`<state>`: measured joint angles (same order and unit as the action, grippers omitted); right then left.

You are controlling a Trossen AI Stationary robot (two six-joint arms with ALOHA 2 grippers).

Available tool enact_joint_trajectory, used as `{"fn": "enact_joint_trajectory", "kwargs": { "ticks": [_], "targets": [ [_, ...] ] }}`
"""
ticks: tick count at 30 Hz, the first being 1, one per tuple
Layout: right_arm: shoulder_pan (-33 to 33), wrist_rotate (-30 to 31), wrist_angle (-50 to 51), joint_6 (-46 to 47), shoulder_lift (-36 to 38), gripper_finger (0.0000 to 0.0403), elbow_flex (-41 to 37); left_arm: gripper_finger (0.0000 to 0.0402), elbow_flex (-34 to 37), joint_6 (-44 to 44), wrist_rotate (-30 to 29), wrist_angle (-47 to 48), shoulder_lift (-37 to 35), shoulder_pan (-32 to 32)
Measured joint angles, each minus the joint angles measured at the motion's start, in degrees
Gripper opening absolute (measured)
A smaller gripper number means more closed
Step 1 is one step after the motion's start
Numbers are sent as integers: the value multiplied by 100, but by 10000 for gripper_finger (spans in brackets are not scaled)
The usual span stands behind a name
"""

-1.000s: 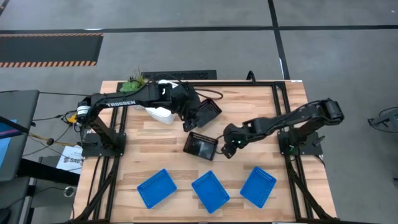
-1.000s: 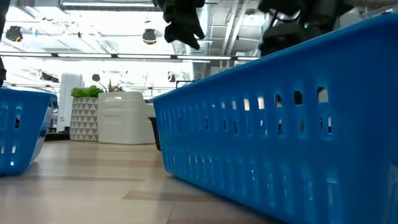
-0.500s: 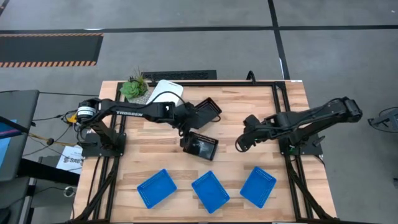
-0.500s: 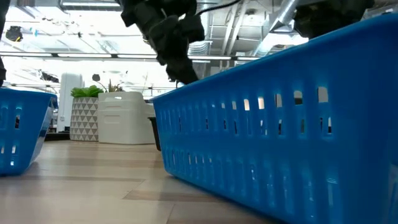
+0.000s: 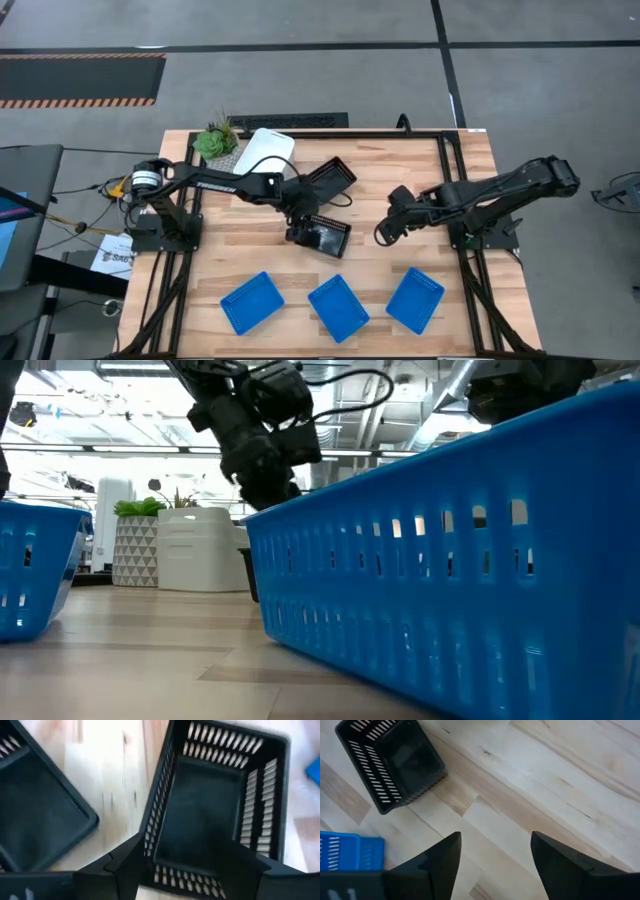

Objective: Stack baskets by color
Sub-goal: Stack the black bin on the black bins

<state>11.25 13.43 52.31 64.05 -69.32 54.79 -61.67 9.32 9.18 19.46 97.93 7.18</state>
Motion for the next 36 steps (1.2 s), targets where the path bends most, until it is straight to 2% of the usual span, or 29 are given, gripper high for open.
{"fn": "enact_joint_trajectory", "kwargs": {
  "ticks": [10,16,22,27,31,36],
  "targets": [
    [0,-41,-66,2,-19,264,2,200,-55,-3,2,254,374,2],
    [0,-46,-61,-4,-22,264,2,138,-55,-209,-242,361,372,0],
    [0,-25,-52,-22,-22,264,2,86,-57,-105,-194,465,372,0],
    [0,-22,-52,-22,-22,264,2,15,-57,30,-196,566,372,0],
    [0,-22,-52,-17,-22,264,2,4,-82,-402,-198,599,370,27],
    [0,-20,-27,-46,-22,264,2,1,-429,-1082,-78,1107,370,72]
  ]
}}
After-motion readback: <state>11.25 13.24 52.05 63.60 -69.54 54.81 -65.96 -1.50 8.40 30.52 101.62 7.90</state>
